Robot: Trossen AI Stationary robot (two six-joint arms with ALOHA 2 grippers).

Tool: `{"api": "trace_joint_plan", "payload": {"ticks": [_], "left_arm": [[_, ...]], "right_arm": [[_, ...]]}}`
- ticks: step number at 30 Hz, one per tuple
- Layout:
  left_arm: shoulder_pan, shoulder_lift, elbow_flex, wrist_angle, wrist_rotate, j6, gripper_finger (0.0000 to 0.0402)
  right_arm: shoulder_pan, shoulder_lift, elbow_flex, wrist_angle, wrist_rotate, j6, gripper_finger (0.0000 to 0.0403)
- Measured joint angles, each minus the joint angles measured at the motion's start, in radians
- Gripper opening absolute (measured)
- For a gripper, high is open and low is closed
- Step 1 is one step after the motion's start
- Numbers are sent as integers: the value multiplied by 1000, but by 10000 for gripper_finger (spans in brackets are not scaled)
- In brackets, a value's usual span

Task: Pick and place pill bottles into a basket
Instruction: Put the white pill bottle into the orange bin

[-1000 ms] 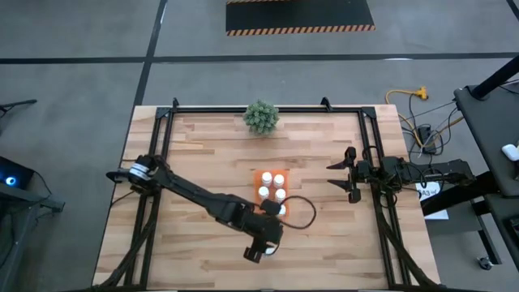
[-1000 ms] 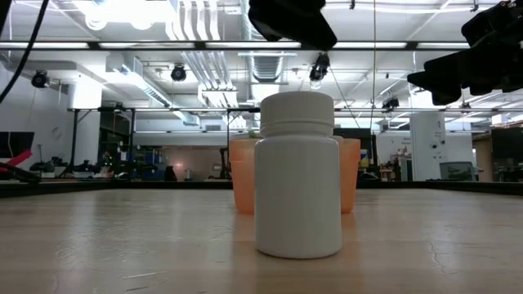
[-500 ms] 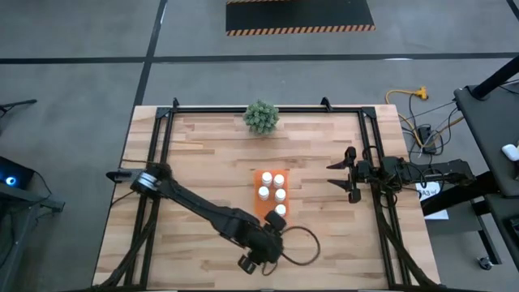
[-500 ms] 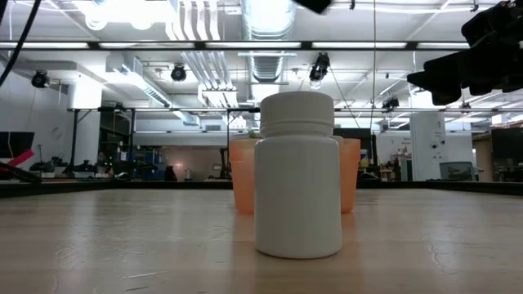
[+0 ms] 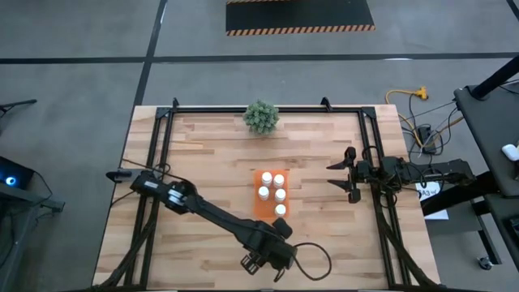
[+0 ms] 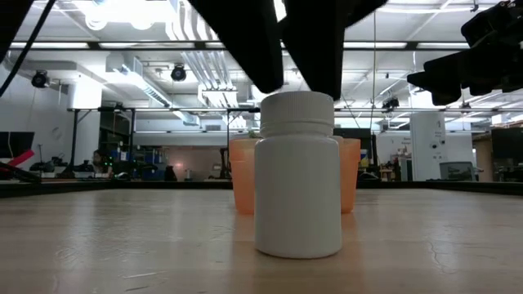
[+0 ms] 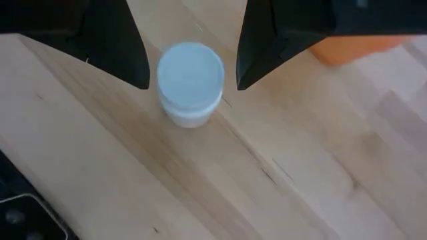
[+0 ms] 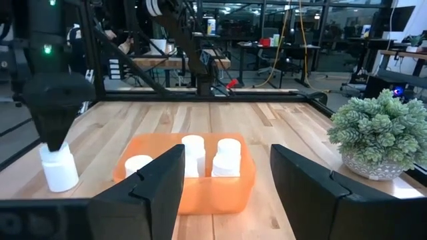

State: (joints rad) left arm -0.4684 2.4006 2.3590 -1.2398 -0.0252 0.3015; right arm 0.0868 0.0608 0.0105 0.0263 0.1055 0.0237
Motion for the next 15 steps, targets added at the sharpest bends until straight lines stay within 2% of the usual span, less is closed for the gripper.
{"api": "trace_joint_plan", "payload": {"ticks": [6, 15], "left_arm": [[-1, -3, -3, 81, 28, 3, 205], [0, -17, -2, 80, 17, -8, 205]], "right_arm": [[0, 1, 0, 0, 0, 1, 210], [0, 1, -1, 4, 0, 1, 210]]}}
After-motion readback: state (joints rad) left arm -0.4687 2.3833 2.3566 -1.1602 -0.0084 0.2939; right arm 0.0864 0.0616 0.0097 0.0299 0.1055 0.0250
